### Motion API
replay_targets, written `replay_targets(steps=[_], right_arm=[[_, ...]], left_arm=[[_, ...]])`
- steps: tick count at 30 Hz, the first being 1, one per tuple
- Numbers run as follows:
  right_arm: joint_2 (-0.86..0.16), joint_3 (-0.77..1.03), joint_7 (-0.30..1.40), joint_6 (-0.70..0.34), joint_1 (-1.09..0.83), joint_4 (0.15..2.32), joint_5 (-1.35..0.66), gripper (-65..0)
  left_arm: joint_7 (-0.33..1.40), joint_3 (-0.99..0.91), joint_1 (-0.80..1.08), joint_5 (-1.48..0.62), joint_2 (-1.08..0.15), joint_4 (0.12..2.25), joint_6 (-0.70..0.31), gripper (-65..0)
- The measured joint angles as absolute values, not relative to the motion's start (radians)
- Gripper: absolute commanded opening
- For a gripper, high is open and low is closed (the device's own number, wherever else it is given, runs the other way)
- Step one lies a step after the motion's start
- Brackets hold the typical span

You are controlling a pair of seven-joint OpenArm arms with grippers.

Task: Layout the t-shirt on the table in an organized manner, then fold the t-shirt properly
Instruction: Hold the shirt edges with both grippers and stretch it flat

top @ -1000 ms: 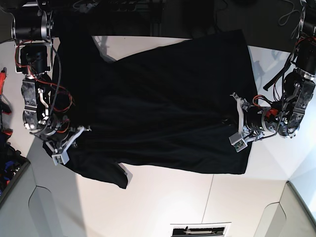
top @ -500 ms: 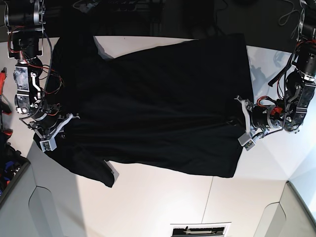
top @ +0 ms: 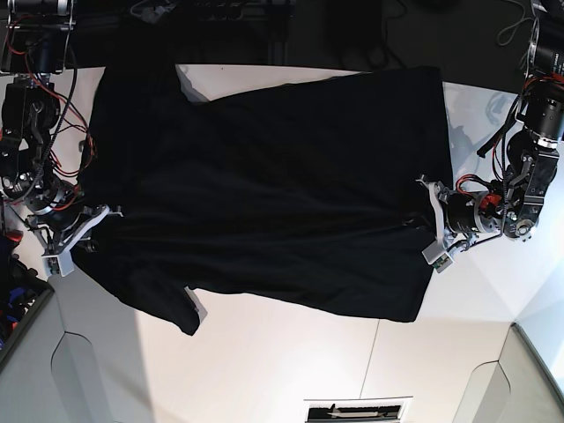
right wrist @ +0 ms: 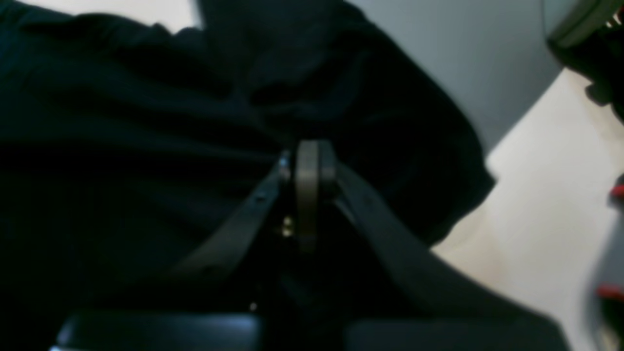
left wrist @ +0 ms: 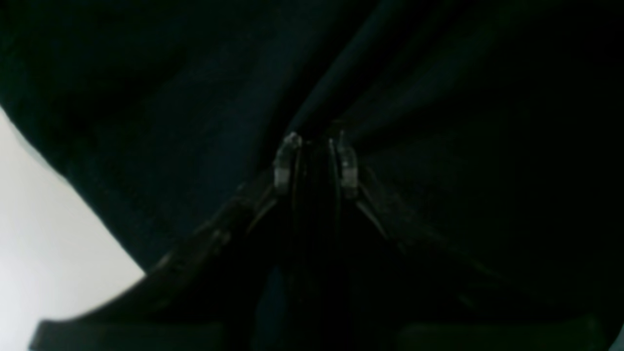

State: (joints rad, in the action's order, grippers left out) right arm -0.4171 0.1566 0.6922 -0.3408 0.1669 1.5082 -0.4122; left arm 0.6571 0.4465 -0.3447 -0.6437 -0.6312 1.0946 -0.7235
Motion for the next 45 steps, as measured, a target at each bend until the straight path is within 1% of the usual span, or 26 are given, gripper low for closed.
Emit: replay_targets(steps=[2, 9, 12, 17, 23, 27, 32, 34, 36, 39, 41, 45], right_arm=[[-0.414, 0.157, 0.700, -0.344, 0.112, 1.533, -0.450, -65.0], [-0.363, 0.157, 0.703, -0.344, -0.044, 1.554, -0.445, -65.0], [-0.354, 0.157, 0.670, -0.349, -0.096, 1.560, -0.436, -65.0], [-0.349, 0.210, 0.659, -0.361, -0.119, 1.562, -0.404, -65.0], [-0.357, 0.348, 0.679, -0.389, -0.110, 1.557, -0.375, -65.0], [-0.379, 0.379, 0.701, -0.397, -0.103, 1.558, -0.397, -65.0], [-0.405, 0.400, 0.712, -0.397, -0.110, 1.557, -0.447, -65.0], [-0.410, 0.402, 0.707, -0.396, -0.110, 1.557, -0.498, -65.0], [-0.403, 0.400, 0.694, -0.397, -0.105, 1.557, -0.541, -65.0], [-0.382, 0.398, 0.659, -0.426, -0.083, 1.557, -0.550, -65.0], [-0.366, 0.398, 0.658, -0.429, -0.054, 1.555, -0.545, -65.0], [-0.342, 0.386, 0.653, -0.433, 0.026, 1.499, -0.523, -65.0]], left_arm=[[0.657, 0.447, -0.347, -0.638, -0.631, 1.094, -0.723, -53.1], [0.656, 0.447, -0.358, -0.589, -0.629, 1.095, -0.723, -53.1], [0.657, 0.448, -0.364, -0.586, -0.629, 1.093, -0.723, -53.1], [0.649, 0.450, -0.397, -0.588, -0.627, 1.034, -0.724, -53.1], [0.645, 0.449, -0.475, -0.590, -0.624, 0.900, -0.728, -53.1], [0.645, 0.449, -0.503, -0.584, -0.624, 0.854, -0.723, -53.1], [0.645, 0.449, -0.505, -0.587, -0.626, 0.851, -0.719, -53.1], [0.695, 0.449, -0.505, -0.650, -0.627, 0.852, -0.712, -53.1], [0.789, 0.449, -0.502, -0.747, -0.633, 0.872, -0.697, -53.1], [0.948, 0.450, -0.492, -0.893, -0.654, 0.932, -0.692, -53.0], [1.018, 0.455, -0.479, -0.971, -0.675, 0.988, -0.689, -52.9], [1.033, 0.456, -0.476, -1.046, -0.736, 1.113, -0.688, -52.9]])
